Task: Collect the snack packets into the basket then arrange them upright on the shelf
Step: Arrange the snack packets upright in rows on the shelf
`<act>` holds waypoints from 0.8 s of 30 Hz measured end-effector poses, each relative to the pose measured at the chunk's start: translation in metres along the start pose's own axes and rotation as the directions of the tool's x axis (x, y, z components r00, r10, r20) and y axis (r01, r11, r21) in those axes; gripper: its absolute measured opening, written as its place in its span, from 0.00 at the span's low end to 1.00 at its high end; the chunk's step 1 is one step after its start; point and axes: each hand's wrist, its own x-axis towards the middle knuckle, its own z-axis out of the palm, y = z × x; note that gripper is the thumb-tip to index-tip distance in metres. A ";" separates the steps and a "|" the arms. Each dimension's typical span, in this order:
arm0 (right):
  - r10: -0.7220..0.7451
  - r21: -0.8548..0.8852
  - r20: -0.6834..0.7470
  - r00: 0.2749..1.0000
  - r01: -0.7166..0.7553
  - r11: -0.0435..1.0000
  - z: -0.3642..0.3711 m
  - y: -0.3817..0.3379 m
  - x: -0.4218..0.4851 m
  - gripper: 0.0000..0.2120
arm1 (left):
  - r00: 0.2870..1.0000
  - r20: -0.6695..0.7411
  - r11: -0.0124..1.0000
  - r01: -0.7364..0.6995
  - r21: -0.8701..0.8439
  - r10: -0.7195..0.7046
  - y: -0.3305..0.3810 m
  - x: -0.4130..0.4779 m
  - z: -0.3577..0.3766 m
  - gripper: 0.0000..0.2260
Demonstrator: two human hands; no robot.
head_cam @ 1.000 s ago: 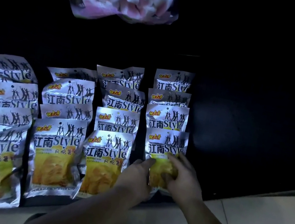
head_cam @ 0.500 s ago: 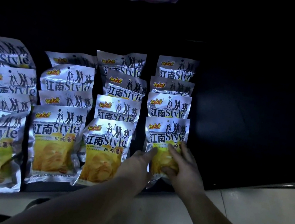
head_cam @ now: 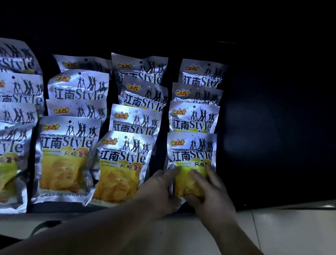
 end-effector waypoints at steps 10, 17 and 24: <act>0.034 -0.036 0.009 0.999 -0.034 0.999 -0.015 -0.005 0.000 0.32 | 1.000 -0.009 0.997 -0.025 0.067 0.025 0.004 0.002 0.001 0.38; 0.060 -0.103 -0.011 0.998 -0.061 0.993 -0.023 -0.026 -0.004 0.28 | 0.994 -0.105 0.998 -0.012 0.054 0.017 0.003 -0.006 -0.013 0.33; 0.027 -0.079 0.018 0.999 -0.025 0.997 -0.024 -0.074 0.000 0.23 | 0.988 -0.155 0.999 0.006 -0.051 -0.014 -0.002 -0.025 -0.043 0.27</act>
